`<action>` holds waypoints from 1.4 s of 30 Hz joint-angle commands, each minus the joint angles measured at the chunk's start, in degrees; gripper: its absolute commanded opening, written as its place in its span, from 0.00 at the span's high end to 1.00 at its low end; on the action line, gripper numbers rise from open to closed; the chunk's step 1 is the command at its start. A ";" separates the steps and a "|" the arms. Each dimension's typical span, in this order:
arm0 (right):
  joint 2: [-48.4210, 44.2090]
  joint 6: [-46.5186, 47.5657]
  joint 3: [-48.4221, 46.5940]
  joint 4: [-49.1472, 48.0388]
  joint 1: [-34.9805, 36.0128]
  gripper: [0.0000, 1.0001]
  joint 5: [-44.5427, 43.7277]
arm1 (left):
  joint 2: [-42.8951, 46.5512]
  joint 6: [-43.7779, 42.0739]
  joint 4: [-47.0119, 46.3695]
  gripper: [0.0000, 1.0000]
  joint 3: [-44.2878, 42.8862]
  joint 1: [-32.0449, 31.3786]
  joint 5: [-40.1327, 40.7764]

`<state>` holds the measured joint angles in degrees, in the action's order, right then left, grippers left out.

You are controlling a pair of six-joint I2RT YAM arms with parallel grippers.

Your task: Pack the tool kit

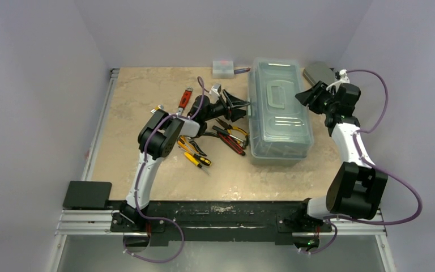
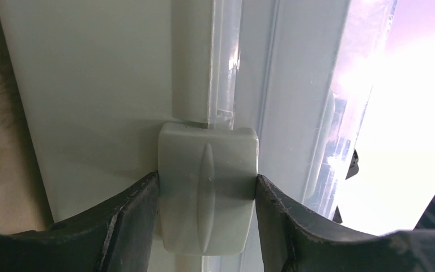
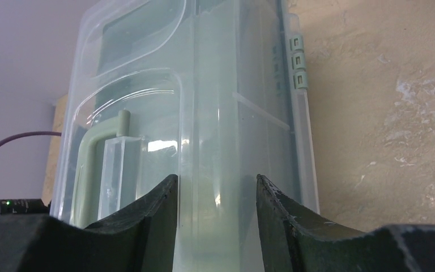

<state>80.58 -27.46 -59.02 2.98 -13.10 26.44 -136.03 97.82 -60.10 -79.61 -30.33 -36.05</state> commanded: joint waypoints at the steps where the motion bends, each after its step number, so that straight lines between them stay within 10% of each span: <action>1: 2.02 -4.31 5.24 6.65 -0.49 0.88 10.10 | 10.08 0.47 -13.01 0.80 -1.50 -1.91 -1.66; 15: 1.23 -6.18 10.81 1.49 -2.74 0.91 12.11 | 19.81 -22.63 19.68 0.82 -0.84 -3.52 -1.65; 21: 1.74 -7.40 12.84 -1.73 -4.13 0.92 12.80 | 21.74 -27.59 31.34 0.44 -2.62 -3.55 0.30; 27: 4.22 -8.93 13.75 -5.66 -6.33 0.92 15.46 | 23.14 -27.74 32.93 0.17 -2.38 -3.41 0.75; 42: 9.41 -9.61 12.38 -8.63 -9.03 0.93 18.73 | 23.54 -26.36 29.26 0.11 3.10 -2.46 2.90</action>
<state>85.32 -38.50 -49.25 -19.20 -23.33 41.85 -114.67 71.26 -27.16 -78.91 -33.32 -34.92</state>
